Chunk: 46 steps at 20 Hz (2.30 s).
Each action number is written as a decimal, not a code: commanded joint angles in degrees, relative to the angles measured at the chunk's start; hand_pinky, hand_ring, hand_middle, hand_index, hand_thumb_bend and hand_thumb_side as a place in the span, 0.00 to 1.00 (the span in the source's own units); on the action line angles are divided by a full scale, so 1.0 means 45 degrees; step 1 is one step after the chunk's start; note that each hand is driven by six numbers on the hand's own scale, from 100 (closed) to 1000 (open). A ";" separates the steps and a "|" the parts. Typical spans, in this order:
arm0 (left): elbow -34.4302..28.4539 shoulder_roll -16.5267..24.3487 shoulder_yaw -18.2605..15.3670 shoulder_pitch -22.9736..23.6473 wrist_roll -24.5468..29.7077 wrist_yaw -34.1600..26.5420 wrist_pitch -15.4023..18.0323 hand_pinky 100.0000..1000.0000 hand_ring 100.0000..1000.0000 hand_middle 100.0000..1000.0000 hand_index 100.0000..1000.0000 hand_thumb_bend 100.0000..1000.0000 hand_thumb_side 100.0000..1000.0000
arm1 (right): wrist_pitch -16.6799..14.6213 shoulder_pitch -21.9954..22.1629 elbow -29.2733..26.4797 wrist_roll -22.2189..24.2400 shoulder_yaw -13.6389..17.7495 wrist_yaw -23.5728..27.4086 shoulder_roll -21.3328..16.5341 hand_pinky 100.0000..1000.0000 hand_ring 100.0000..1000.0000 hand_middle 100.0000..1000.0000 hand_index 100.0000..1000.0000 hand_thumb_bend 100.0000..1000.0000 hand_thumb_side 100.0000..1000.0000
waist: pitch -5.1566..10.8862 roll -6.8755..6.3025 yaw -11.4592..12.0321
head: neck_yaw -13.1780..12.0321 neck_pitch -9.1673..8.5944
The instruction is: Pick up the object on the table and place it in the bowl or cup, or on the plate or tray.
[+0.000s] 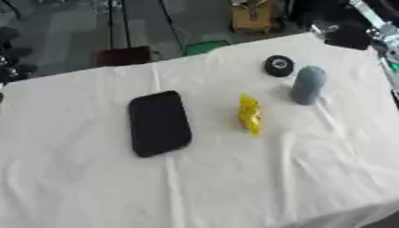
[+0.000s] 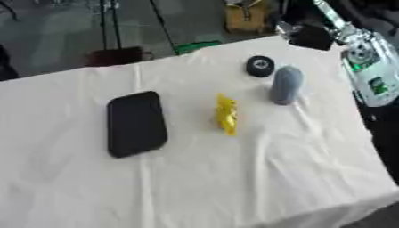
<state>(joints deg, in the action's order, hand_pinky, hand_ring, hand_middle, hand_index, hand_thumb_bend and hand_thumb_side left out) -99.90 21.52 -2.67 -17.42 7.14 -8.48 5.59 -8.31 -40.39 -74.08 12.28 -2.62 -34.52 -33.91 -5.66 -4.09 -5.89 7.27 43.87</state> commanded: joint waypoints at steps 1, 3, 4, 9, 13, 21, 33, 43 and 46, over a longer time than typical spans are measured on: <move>-0.0163 0.0185 -0.0027 -0.0185 0.0094 0.0038 0.0008 0.70 0.79 0.85 0.89 0.56 0.99 | -0.0309 -0.0627 0.0562 0.0375 -0.0118 -0.1241 -0.0452 0.79 0.87 0.89 0.92 0.33 0.58 | 0.0198 0.0054 0.0022 | 0.0117 0.0055; -0.0165 0.0171 -0.0018 -0.0192 0.0122 0.0035 0.0010 0.70 0.79 0.85 0.89 0.55 0.99 | -0.0549 -0.1088 0.1319 0.0785 -0.0281 -0.2030 -0.0419 0.80 0.87 0.89 0.93 0.36 0.58 | 0.0210 0.0052 0.0032 | 0.0144 0.0055; -0.0163 0.0166 -0.0014 -0.0193 0.0134 0.0033 0.0010 0.70 0.79 0.85 0.89 0.55 0.99 | -0.0686 -0.1278 0.1706 0.0947 -0.0313 -0.2371 -0.0366 0.80 0.88 0.90 0.94 0.38 0.58 | 0.0212 0.0050 0.0033 | 0.0143 0.0055; -0.0150 0.0131 0.0005 -0.0210 0.0186 0.0020 0.0005 0.70 0.79 0.85 0.89 0.55 0.99 | -0.1180 -0.1820 0.3221 0.1260 -0.0200 -0.3453 -0.0065 0.83 0.90 0.91 0.94 0.43 0.58 | 0.0208 0.0030 0.0042 | 0.0112 0.0055; -0.0135 0.0113 0.0019 -0.0214 0.0229 0.0017 -0.0003 0.70 0.79 0.87 0.89 0.55 0.99 | -0.1291 -0.2098 0.4084 0.1447 -0.0102 -0.4151 0.0128 0.90 0.92 0.92 0.94 0.53 0.56 | 0.0215 0.0005 0.0057 | 0.0124 0.0055; -0.0103 0.0066 0.0016 -0.0198 0.0299 -0.0019 -0.0016 0.70 0.79 0.87 0.89 0.54 1.00 | -0.1069 -0.2218 0.5225 0.1467 0.0268 -0.5458 0.0285 0.90 0.94 0.92 0.95 0.60 0.57 | 0.0216 -0.0014 0.0063 | 0.0177 0.0055; -0.0025 0.0044 0.0022 -0.0199 0.0342 -0.0098 -0.0017 0.69 0.79 0.86 0.89 0.53 1.00 | -0.1078 -0.1432 0.5061 0.1906 0.0155 -0.4594 -0.0315 0.87 0.89 0.91 0.94 0.60 0.57 | 0.0209 -0.0039 0.0042 | 0.0210 0.0055; -0.0030 0.0004 0.0039 -0.0216 0.0410 -0.0128 -0.0028 0.69 0.78 0.86 0.90 0.52 1.00 | -0.0932 -0.1285 0.5374 0.2094 0.0217 -0.4485 -0.0204 0.84 0.87 0.91 0.94 0.59 0.56 | 0.0189 -0.0071 0.0048 | 0.0257 0.0055; -0.0033 -0.0007 0.0044 -0.0224 0.0431 -0.0144 -0.0032 0.69 0.78 0.86 0.90 0.52 1.00 | -0.0956 -0.1269 0.5407 0.2126 0.0199 -0.4423 -0.0137 0.83 0.86 0.90 0.94 0.58 0.56 | 0.0184 -0.0084 0.0050 | 0.0281 0.0055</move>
<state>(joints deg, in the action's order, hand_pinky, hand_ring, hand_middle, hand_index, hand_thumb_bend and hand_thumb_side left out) -99.51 20.70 -2.31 -17.60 8.89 -8.99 5.39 -12.56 -45.29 -49.33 21.68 -2.14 -54.86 -33.18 -5.61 -4.74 -5.70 8.36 43.87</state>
